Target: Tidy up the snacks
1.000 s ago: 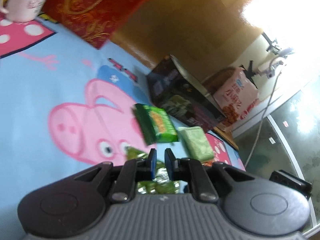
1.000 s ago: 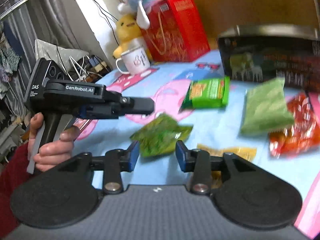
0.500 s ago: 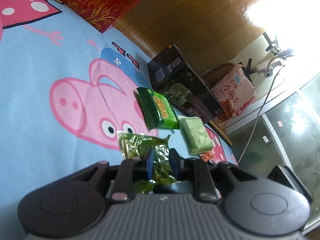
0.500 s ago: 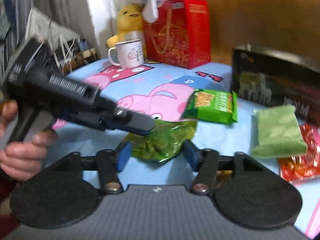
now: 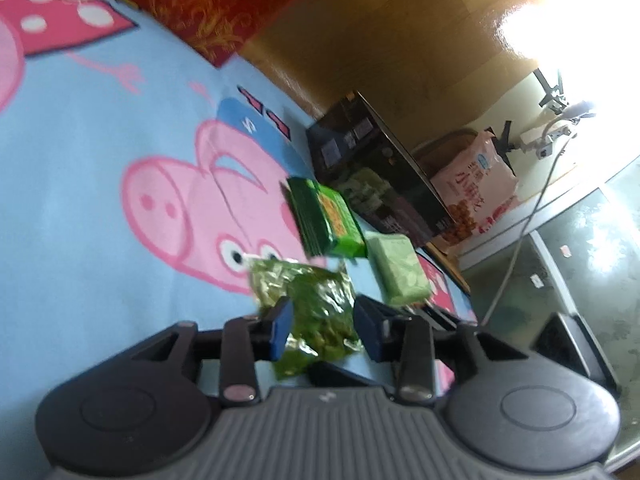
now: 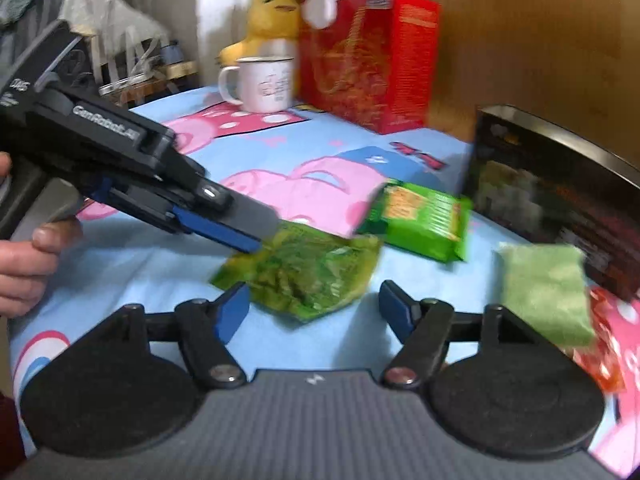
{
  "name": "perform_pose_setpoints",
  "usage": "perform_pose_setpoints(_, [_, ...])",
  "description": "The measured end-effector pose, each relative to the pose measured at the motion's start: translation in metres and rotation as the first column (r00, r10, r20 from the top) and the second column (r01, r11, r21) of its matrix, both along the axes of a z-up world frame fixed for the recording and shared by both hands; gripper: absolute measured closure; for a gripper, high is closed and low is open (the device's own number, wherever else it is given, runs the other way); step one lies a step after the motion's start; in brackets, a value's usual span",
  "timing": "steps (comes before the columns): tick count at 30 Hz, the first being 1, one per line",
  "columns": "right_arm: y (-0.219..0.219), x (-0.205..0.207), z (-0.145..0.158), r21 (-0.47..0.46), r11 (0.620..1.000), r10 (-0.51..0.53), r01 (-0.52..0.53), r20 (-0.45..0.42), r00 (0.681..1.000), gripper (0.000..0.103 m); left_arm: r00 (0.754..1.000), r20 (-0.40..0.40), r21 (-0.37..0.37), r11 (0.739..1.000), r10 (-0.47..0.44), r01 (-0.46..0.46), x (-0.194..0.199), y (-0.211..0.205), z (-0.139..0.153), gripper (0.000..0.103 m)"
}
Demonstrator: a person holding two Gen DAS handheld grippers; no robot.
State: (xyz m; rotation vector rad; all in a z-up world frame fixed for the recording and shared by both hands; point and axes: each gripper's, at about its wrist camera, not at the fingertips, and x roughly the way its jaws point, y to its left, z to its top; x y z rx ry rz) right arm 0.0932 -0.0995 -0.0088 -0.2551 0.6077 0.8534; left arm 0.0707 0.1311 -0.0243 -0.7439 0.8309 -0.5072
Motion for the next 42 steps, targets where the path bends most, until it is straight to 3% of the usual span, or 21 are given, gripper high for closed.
perform_pose_setpoints(4, [0.001, 0.018, 0.002, 0.061, 0.997, 0.046, -0.042, -0.073, 0.996, 0.019, 1.0, 0.014, 0.028, 1.0, 0.007, -0.007, -0.001, -0.004, 0.0, 0.078])
perform_pose_setpoints(6, [-0.011, 0.033, 0.004, 0.145, 0.988, 0.079, -0.054, -0.173, 0.982, 0.018, 1.0, 0.001, 0.024, 1.0, 0.016, -0.016, 0.0, 0.0, -0.003, 0.084])
perform_pose_setpoints(9, [-0.037, 0.055, 0.001, 0.295, 0.955, 0.121, -0.016, -0.341, 0.932, 0.02, 1.0, -0.022, -0.002, 1.0, 0.021, -0.021, 0.002, 0.005, -0.009, 0.093])
perform_pose_setpoints(11, [-0.052, 0.066, -0.007, 0.391, 0.918, 0.136, 0.061, -0.457, 0.879, 0.027, 1.0, -0.02, -0.006, 1.0, 0.021, -0.021, 0.002, 0.005, -0.009, 0.093])
perform_pose_setpoints(13, [-0.059, 0.071, -0.013, 0.422, 0.896, 0.124, 0.136, -0.533, 0.837, 0.049, 1.0, -0.016, -0.006, 1.0, 0.023, -0.023, 0.002, 0.004, -0.009, 0.093])
perform_pose_setpoints(14, [-0.06, 0.072, -0.016, 0.425, 0.891, 0.116, 0.161, -0.555, 0.824, 0.053, 1.0, -0.015, -0.009, 1.0, 0.023, -0.023, 0.002, 0.004, -0.01, 0.093])
perform_pose_setpoints(17, [-0.049, 0.069, -0.02, 0.416, 0.894, 0.13, 0.167, -0.596, 0.793, 0.069, 1.0, -0.013, -0.017, 1.0, 0.021, -0.021, 0.004, 0.005, -0.011, 0.093])
perform_pose_setpoints(21, [-0.036, 0.063, -0.016, 0.391, 0.9, 0.085, 0.194, -0.594, 0.8, 0.084, 0.999, -0.01, -0.021, 0.999, 0.036, -0.037, 0.002, 0.007, -0.01, 0.092])
perform_pose_setpoints(24, [-0.046, 0.066, -0.024, 0.435, 0.861, 0.092, 0.264, -0.644, 0.759, 0.084, 0.998, -0.002, -0.035, 0.998, 0.055, -0.055, -0.002, 0.012, -0.007, 0.084])
perform_pose_setpoints(26, [-0.054, 0.065, -0.021, 0.461, 0.836, 0.092, 0.296, -0.652, 0.753, 0.084, 0.997, 0.014, -0.028, 0.997, 0.072, -0.072, -0.005, 0.014, -0.002, 0.066])
perform_pose_setpoints(31, [-0.078, 0.062, -0.007, 0.571, 0.741, 0.144, 0.352, -0.648, 0.748, 0.084, 0.998, 0.019, -0.098, 0.994, 0.057, -0.055, -0.003, 0.015, 0.003, 0.053])
perform_pose_setpoints(36, [-0.09, 0.068, 0.002, 0.617, 0.692, 0.153, 0.375, -0.633, 0.759, 0.084, 0.999, 0.041, -0.155, 0.988, -0.006, 0.012, 0.015, -0.002, 0.021, 0.057])
perform_pose_setpoints(42, [-0.116, 0.088, 0.021, 0.658, 0.637, 0.105, 0.401, -0.589, 0.801, 0.084, 0.989, 0.123, -0.049, 0.995, -0.086, 0.092, 0.061, -0.046, 0.063, 0.057])
